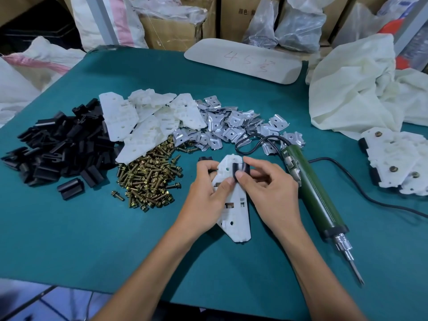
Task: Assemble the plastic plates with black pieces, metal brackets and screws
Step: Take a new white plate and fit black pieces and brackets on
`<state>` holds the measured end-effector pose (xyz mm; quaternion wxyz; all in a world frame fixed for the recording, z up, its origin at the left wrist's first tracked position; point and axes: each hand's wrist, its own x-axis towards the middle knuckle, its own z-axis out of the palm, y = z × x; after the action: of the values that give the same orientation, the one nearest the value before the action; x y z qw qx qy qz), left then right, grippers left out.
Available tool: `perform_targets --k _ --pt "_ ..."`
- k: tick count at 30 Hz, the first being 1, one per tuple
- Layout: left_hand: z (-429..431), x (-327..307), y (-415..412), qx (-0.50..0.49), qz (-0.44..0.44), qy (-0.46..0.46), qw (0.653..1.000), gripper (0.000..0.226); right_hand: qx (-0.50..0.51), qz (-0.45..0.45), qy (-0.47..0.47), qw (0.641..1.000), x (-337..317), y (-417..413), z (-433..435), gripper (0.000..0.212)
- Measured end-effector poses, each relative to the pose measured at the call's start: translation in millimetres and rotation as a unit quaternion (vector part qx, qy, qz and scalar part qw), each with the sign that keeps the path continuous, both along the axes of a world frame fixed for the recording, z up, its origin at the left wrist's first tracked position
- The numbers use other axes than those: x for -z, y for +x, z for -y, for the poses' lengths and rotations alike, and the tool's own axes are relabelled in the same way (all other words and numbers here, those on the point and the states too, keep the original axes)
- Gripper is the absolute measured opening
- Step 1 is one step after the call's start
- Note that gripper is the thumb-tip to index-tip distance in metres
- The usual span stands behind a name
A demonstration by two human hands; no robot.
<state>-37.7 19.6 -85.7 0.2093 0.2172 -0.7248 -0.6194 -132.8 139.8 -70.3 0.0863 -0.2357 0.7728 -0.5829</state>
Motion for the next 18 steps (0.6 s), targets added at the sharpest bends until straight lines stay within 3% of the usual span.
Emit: perform_targets --k 4,7,9,14,18 --pt "0.0 -1.4 -0.4 0.001 -0.015 0.015 1.0 0.024 0.008 0.089 -0.009 0.996 1.1 -3.4 0.6 0.024" --pt "-0.5 -3.3 -1.0 0.005 -0.033 0.038 0.999 0.026 0.006 0.241 -0.102 0.965 -0.5 -7.6 1.2 0.022" --pt "-0.3 -4.6 -0.7 0.018 -0.036 0.05 0.998 0.028 -0.019 0.291 -0.129 0.948 -2.3 -9.5 0.2 0.023" --pt "-3.0 -5.2 -1.8 0.019 -0.036 0.073 0.996 0.026 -0.052 0.332 -0.153 0.929 -3.0 -9.1 -0.6 0.027" --pt "-7.2 -3.6 -2.2 -0.002 -0.032 0.043 0.999 0.022 -0.008 0.262 -0.162 0.951 1.4 -7.9 -0.1 0.018"
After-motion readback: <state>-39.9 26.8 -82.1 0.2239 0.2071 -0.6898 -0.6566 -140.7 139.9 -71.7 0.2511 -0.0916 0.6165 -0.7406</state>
